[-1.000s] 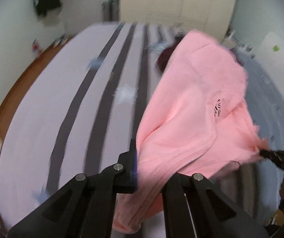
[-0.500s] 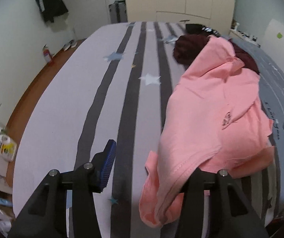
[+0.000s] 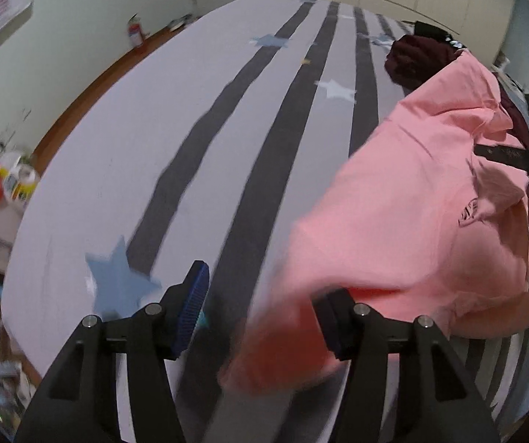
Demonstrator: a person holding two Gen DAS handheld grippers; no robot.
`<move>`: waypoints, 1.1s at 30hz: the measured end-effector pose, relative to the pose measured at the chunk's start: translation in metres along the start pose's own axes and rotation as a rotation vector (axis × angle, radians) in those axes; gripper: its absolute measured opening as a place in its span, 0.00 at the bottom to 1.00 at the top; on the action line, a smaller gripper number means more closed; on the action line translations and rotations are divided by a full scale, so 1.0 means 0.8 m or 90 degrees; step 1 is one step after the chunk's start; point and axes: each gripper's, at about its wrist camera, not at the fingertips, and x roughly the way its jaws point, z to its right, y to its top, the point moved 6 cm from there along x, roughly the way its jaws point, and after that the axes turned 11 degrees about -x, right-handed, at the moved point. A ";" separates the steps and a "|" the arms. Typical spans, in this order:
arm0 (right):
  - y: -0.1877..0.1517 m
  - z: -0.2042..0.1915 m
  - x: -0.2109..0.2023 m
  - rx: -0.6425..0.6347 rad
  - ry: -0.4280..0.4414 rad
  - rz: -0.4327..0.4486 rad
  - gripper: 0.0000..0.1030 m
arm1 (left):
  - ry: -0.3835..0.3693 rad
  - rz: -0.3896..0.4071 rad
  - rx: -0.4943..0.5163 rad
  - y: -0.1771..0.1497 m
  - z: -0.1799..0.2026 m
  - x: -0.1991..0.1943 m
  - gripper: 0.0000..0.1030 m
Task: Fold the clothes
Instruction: 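Lift the pink T-shirt off the pile with both tools, pulling it apart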
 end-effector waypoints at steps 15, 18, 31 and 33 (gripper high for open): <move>0.022 -0.044 0.012 -0.140 0.144 0.012 0.08 | -0.116 -0.029 -0.021 -0.042 0.128 -0.001 0.51; 0.039 -0.048 -0.008 -0.142 0.156 0.048 0.08 | -0.130 -0.020 -0.010 -0.046 0.142 -0.010 0.51; 0.027 -0.028 -0.004 -0.138 0.133 0.029 0.08 | -0.010 0.038 -0.037 -0.055 0.121 -0.014 0.51; 0.026 -0.031 -0.008 -0.133 0.143 0.038 0.08 | -0.010 0.035 -0.016 -0.054 0.130 -0.002 0.51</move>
